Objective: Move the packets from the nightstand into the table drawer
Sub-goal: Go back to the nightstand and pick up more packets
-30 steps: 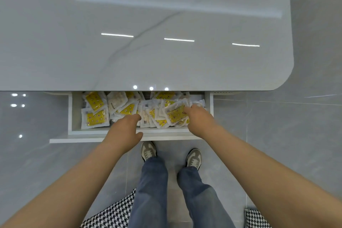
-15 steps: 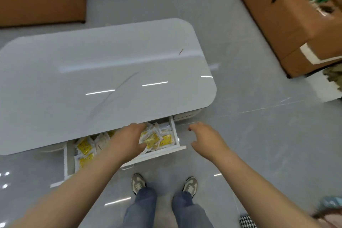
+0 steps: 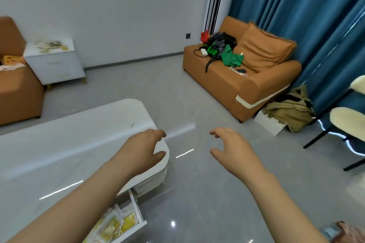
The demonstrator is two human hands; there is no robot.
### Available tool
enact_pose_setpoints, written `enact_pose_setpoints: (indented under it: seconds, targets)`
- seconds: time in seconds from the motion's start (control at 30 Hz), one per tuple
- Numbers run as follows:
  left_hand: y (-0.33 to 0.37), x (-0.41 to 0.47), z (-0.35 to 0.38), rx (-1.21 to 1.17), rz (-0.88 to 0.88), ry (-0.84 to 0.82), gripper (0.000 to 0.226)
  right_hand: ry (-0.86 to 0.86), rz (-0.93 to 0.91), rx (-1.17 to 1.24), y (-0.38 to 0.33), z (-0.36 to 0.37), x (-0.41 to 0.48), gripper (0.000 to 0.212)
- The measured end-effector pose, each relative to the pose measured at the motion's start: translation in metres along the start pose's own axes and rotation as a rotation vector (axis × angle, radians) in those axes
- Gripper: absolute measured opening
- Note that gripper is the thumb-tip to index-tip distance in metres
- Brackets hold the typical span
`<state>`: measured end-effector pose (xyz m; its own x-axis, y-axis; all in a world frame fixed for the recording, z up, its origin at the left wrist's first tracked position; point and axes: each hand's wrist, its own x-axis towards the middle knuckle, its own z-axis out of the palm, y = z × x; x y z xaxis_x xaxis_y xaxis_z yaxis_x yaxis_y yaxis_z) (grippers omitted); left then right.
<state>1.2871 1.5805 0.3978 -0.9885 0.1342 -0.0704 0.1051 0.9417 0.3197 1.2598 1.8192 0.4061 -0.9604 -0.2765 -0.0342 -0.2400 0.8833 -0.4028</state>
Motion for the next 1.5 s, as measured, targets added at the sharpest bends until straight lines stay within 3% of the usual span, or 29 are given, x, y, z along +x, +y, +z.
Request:
enact_pose_setpoints:
  seconds: [0.37,0.87,1.5]
  targets:
    - [0.074,0.099,-0.056,-0.041,0.195,0.165,0.046,0.223,0.026,-0.025,0.053,-0.099,0.044,0.043]
    - [0.048,0.324,-0.114,-0.093,0.278,0.217,0.051,0.338,-0.005,-0.122,0.069,-0.164,0.258,0.042]
    - [0.021,0.597,-0.133,-0.068,0.025,0.272,0.048,0.224,-0.19,-0.035,0.157,-0.199,0.583,0.042]
